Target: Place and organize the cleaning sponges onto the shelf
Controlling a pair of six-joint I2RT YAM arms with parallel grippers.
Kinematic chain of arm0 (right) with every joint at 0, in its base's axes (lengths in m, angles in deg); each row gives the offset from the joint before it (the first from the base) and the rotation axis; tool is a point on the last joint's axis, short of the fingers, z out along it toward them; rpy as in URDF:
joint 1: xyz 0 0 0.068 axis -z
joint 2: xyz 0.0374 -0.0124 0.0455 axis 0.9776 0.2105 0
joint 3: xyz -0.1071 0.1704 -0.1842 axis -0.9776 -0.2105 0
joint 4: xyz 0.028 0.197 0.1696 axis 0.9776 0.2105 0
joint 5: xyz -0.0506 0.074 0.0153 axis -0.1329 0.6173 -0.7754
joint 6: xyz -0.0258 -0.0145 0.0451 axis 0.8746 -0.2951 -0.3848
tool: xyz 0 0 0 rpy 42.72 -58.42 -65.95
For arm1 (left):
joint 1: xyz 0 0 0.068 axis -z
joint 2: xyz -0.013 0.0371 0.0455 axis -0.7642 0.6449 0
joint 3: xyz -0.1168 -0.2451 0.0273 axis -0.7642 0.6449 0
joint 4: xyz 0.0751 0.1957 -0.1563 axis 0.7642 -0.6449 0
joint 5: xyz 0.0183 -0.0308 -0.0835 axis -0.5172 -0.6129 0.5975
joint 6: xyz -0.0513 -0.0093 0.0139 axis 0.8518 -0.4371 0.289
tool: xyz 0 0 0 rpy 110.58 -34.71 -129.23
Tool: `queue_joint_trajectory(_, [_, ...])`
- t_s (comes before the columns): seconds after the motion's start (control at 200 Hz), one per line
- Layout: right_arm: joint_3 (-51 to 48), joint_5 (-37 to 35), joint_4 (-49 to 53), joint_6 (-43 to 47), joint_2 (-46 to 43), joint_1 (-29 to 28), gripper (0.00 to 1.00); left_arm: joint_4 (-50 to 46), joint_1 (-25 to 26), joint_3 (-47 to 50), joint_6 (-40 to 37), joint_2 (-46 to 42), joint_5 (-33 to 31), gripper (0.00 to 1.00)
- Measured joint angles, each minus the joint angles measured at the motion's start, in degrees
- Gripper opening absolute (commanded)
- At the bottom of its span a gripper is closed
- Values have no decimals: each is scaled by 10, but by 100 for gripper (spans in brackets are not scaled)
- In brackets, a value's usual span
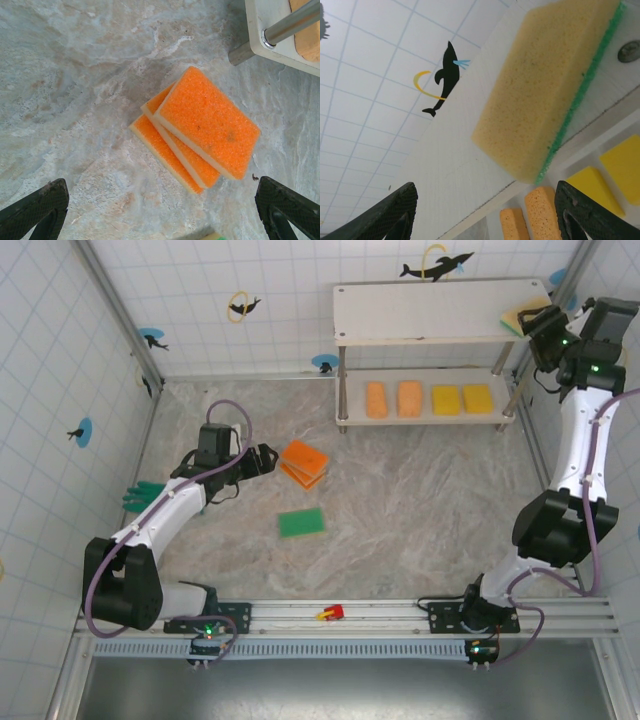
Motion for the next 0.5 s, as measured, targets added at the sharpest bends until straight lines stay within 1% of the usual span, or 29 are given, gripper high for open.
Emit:
queue_joint_trajectory(0.255, [-27, 12, -20, -18, 0, 0, 73, 0, 0, 0, 0, 0, 0, 97])
queue_joint_trajectory(0.501, [-31, 23, -53, -42, 0, 1, 71, 0, 0, 0, 0, 0, 0, 97])
